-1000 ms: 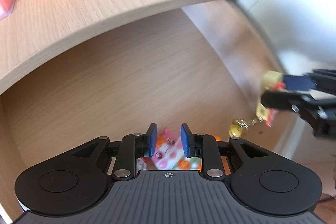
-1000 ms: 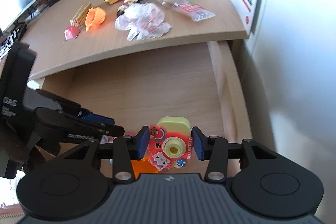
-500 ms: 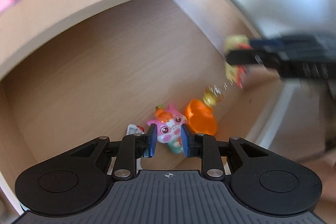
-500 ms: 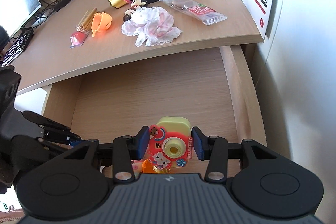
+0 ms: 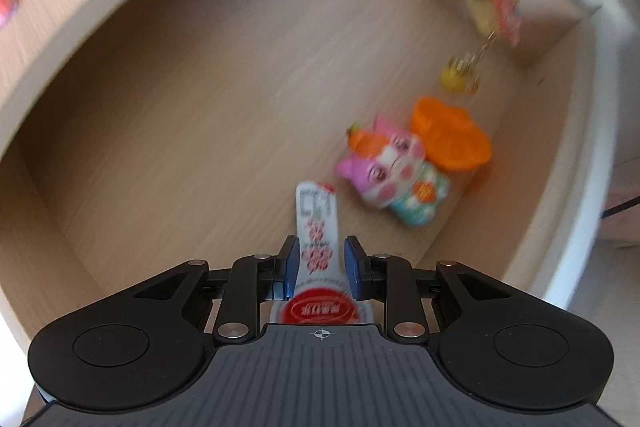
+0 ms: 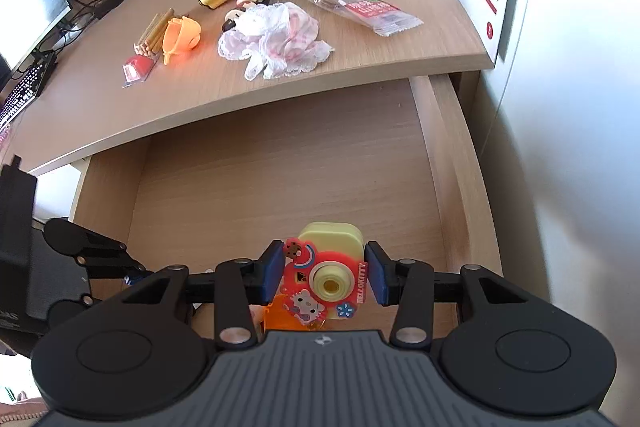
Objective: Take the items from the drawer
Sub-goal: 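Grasp the pink yellow-lens toy with the right gripper while the left grasps the red-lidded cup, then lift both items out of the drawer and place them on the desktop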
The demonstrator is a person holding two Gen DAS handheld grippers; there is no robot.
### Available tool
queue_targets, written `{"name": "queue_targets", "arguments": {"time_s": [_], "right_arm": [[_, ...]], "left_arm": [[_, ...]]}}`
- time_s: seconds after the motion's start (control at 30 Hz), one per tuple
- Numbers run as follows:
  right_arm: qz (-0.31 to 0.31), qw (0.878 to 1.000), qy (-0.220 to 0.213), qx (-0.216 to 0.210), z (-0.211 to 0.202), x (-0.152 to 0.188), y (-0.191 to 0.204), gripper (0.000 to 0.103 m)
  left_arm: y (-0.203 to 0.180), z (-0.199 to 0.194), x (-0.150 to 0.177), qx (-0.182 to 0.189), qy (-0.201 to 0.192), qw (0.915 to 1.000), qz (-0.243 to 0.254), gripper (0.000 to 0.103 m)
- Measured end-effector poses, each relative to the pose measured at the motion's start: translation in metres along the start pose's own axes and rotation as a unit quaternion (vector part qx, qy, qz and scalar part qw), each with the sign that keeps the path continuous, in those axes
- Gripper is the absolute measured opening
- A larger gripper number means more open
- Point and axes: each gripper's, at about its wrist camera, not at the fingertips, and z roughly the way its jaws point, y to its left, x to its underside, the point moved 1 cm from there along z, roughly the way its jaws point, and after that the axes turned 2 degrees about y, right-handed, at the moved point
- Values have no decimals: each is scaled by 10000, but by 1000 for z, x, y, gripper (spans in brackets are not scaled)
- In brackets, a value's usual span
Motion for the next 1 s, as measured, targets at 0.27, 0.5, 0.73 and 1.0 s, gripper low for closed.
{"name": "queue_targets", "arguments": {"time_s": [0.27,0.5,0.73,1.0], "right_arm": [[16,9999,81,84,4,3,-1,43],[-9,9998,137,127,5,4,1,43],[-245,9997,60,47,-5,5,21,43],[-559,9983,-158,-111,-22,4,46,43]], "left_arm": [[10,8,-2,-150,76,9997,-200,31],[19,3,2,26,69,9995,-313,27],[28,-40,23,118,-402,9975,-570,26],[46,-160,35,-14,-1713,9819,-807,26]]}}
